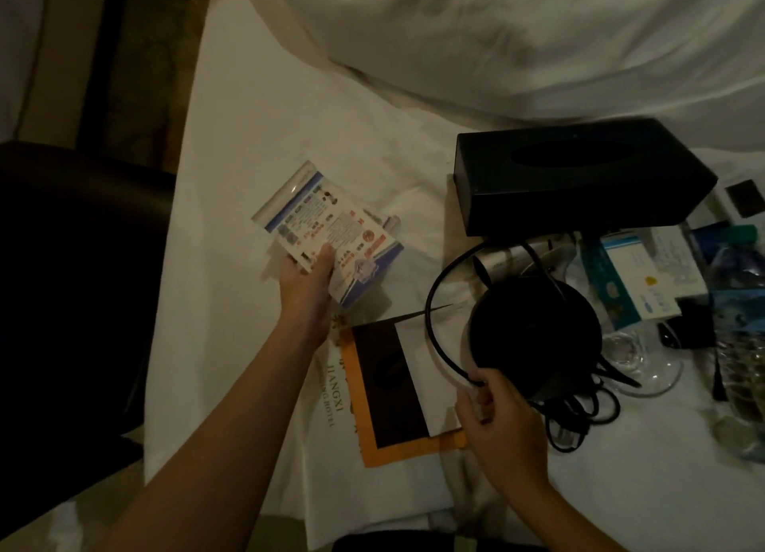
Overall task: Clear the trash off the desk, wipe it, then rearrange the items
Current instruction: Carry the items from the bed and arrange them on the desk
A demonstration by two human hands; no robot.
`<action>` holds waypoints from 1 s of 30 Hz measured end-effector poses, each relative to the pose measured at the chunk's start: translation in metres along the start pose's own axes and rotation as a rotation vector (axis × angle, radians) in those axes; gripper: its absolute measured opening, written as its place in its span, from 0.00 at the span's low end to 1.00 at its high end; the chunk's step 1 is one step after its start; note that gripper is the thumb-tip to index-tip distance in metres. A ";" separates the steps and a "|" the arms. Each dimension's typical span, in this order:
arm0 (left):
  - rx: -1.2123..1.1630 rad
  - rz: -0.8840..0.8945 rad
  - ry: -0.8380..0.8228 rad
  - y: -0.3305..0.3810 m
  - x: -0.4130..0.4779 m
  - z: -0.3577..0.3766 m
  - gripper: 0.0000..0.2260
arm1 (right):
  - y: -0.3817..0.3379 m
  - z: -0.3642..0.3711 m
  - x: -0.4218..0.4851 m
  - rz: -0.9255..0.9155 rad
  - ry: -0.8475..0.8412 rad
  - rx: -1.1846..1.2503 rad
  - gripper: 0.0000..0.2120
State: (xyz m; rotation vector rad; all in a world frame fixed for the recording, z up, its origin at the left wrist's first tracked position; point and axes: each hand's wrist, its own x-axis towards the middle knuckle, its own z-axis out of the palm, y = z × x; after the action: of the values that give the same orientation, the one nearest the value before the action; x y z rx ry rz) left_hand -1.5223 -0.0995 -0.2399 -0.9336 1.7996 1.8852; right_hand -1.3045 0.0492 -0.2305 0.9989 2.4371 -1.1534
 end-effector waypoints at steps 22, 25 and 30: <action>0.166 -0.199 -0.340 -0.085 -0.079 -0.044 0.14 | 0.042 -0.038 0.025 0.460 0.262 0.576 0.34; 0.120 -0.233 -0.308 -0.091 -0.086 -0.037 0.11 | 0.035 -0.035 0.023 0.449 0.281 0.600 0.35; 0.095 -0.254 -0.254 -0.096 -0.084 -0.027 0.12 | 0.037 -0.032 0.017 0.459 0.263 0.738 0.39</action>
State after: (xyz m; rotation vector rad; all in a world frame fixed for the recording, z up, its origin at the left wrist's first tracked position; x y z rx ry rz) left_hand -1.3925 -0.1005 -0.2518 -0.8058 1.5290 1.6630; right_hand -1.2902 0.0980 -0.2392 1.8907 1.7648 -1.8601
